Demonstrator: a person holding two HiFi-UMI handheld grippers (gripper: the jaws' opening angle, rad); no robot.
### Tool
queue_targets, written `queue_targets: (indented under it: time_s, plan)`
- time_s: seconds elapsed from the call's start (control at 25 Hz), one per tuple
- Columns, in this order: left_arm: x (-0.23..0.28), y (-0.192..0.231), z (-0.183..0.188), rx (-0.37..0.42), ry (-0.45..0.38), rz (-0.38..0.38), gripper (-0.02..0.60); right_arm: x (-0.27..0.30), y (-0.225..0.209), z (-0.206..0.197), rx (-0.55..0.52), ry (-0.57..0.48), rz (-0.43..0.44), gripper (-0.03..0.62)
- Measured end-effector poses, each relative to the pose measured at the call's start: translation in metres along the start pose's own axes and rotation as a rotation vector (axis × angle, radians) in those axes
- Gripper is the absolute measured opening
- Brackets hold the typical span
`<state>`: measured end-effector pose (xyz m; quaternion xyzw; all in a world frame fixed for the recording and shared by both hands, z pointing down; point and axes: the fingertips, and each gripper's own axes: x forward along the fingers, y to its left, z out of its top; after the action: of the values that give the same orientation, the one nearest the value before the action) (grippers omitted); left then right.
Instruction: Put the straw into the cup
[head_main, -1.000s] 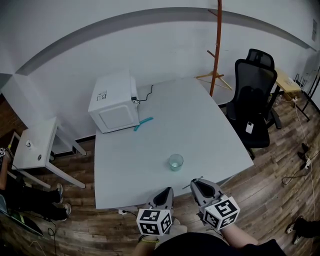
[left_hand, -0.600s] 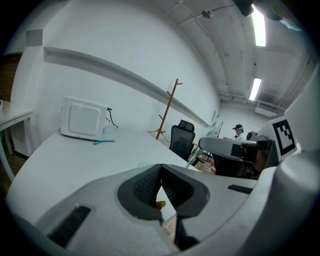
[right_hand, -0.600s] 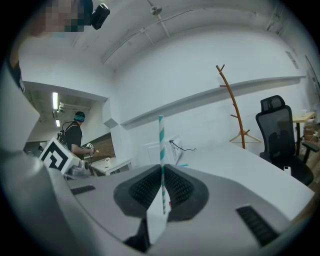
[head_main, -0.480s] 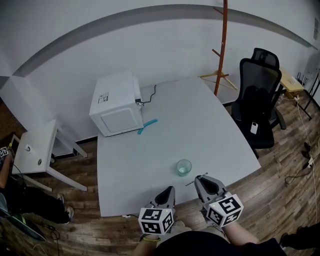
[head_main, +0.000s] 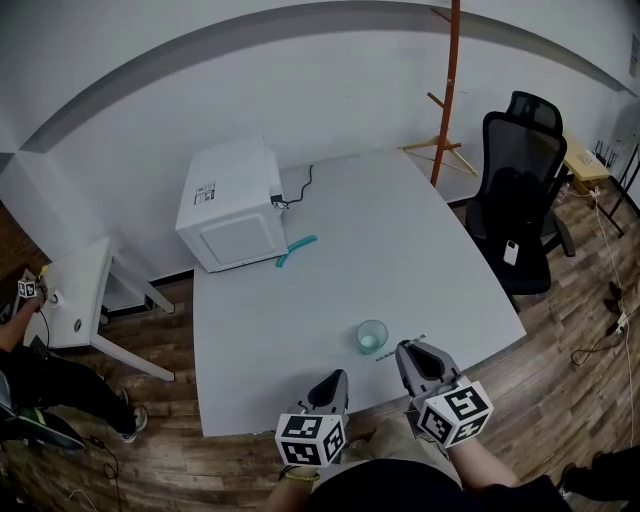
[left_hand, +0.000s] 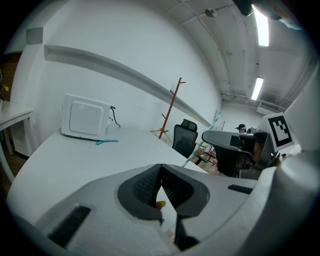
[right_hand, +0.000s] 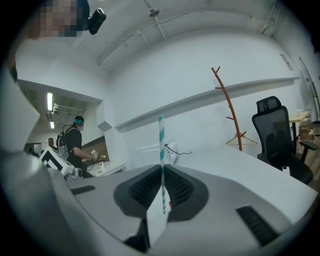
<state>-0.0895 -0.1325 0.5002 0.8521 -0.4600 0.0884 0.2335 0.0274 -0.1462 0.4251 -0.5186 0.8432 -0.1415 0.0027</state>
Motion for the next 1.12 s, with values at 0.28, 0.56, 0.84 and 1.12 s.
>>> queue_targets:
  time_s: [0.28, 0.56, 0.84, 1.12]
  plan:
    - [0.013, 0.001, 0.0, 0.004, 0.004, 0.009, 0.018, 0.01, -0.015, -0.001, 0.015, 0.002, 0.003, 0.035]
    - [0.028, 0.01, 0.011, -0.015, -0.012, 0.046, 0.018, 0.029, -0.031, -0.002, 0.008, 0.029, 0.026, 0.035]
    - [0.042, 0.02, 0.011, -0.035, -0.011, 0.077, 0.018, 0.048, -0.041, -0.012, 0.0, 0.062, 0.048, 0.035]
    - [0.058, 0.025, 0.008, -0.048, 0.009, 0.094, 0.018, 0.067, -0.053, -0.028, -0.005, 0.11, 0.062, 0.035]
